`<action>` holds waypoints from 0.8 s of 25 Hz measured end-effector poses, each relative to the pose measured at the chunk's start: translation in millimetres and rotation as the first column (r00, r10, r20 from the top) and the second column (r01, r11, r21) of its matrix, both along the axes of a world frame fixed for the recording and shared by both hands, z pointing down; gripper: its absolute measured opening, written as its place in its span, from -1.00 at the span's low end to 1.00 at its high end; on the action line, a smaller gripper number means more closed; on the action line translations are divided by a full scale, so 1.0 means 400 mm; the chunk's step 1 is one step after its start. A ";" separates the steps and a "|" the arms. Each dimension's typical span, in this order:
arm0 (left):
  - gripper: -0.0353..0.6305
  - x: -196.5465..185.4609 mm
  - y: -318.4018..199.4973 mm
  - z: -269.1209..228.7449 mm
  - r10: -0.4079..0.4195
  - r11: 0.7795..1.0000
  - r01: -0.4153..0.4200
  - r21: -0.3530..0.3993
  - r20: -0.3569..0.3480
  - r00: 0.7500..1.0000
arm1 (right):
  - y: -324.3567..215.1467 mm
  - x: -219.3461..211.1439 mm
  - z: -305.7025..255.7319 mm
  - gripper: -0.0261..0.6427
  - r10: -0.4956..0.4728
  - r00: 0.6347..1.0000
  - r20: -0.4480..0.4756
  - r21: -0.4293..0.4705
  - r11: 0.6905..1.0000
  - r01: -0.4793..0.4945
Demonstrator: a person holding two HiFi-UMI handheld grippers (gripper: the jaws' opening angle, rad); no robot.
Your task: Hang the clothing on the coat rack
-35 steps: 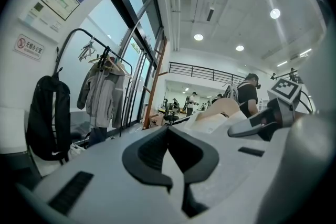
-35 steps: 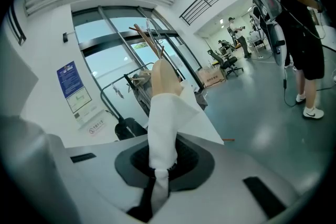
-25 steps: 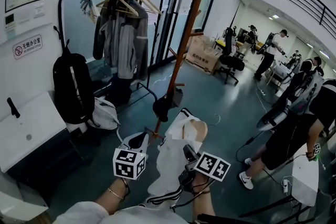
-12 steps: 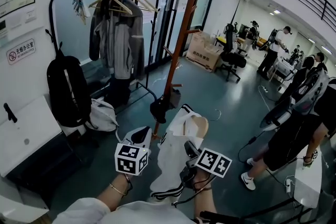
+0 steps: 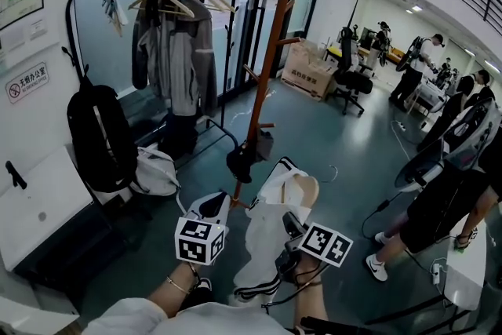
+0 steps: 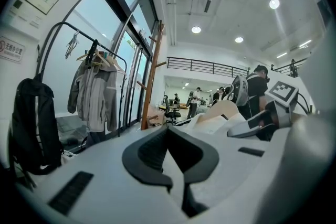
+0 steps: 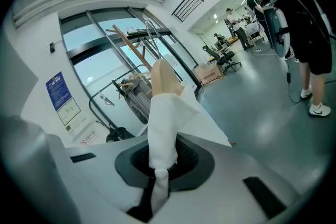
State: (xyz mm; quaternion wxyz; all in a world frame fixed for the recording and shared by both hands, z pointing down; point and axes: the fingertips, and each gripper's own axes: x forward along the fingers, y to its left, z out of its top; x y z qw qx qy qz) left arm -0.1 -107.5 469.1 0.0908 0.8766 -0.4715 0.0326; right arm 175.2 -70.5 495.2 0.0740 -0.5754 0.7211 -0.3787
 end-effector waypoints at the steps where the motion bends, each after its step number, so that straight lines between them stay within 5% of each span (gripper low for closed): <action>1: -0.87 -0.002 -0.007 0.004 0.000 1.000 0.000 -0.003 0.000 1.000 | -0.004 0.003 0.004 -0.81 0.003 1.000 -0.001 -0.005 1.000 -0.003; 20: -0.87 0.089 -0.217 -0.012 0.068 0.998 -0.067 0.011 -0.040 0.997 | -0.185 0.058 -0.008 -0.81 0.020 0.999 -0.045 -0.012 1.000 -0.021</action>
